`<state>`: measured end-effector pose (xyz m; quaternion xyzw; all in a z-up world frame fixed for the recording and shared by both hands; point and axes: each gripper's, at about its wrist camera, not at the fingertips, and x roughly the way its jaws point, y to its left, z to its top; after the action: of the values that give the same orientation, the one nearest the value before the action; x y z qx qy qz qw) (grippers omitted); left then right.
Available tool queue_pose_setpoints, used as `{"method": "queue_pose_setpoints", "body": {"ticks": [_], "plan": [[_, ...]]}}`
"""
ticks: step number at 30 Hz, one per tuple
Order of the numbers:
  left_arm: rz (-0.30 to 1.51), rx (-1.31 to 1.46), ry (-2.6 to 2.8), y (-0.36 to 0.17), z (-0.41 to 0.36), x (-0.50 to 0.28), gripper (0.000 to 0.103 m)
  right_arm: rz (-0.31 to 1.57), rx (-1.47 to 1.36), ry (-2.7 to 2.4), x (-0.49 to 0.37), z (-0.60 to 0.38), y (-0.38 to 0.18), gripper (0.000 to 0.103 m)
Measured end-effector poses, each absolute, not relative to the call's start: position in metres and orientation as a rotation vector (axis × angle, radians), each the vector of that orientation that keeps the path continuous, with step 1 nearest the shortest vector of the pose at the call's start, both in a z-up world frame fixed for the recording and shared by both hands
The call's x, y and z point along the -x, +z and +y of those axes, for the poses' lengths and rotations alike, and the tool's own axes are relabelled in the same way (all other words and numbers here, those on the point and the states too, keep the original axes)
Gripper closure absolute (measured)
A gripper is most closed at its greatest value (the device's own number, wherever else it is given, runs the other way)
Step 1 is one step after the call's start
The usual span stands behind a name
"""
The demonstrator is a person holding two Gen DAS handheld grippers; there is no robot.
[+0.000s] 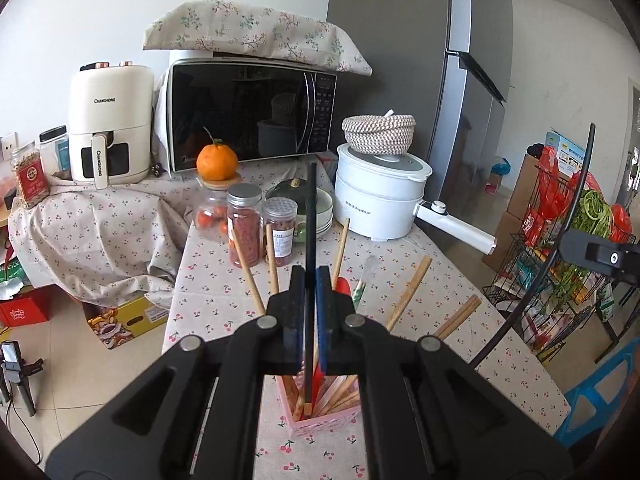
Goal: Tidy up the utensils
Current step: 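Insert the black chopsticks into the basket and open the left tool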
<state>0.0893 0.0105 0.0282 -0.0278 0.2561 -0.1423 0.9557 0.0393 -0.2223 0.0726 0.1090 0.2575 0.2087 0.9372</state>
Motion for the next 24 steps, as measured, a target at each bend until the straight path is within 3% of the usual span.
{"method": "queue_pose_setpoints", "body": {"ticks": [5, 11, 19, 24], "plan": [[0.569, 0.086, -0.305, 0.015, 0.013, -0.097, 0.096, 0.526, -0.219, 0.442, -0.038, -0.215, 0.072, 0.098], [0.541, 0.113, -0.25, 0.024, 0.026, -0.086, 0.065, 0.479, -0.227, 0.461, -0.036, -0.206, 0.078, 0.098], [0.625, 0.042, -0.174, 0.009, 0.041, -0.076, 0.046, 0.377, -0.229, 0.451, -0.043, -0.183, 0.083, 0.098], [0.724, 0.034, -0.133, -0.009, 0.055, -0.077, 0.04, 0.381, -0.239, 0.434, -0.06, -0.171, 0.071, 0.098]]}}
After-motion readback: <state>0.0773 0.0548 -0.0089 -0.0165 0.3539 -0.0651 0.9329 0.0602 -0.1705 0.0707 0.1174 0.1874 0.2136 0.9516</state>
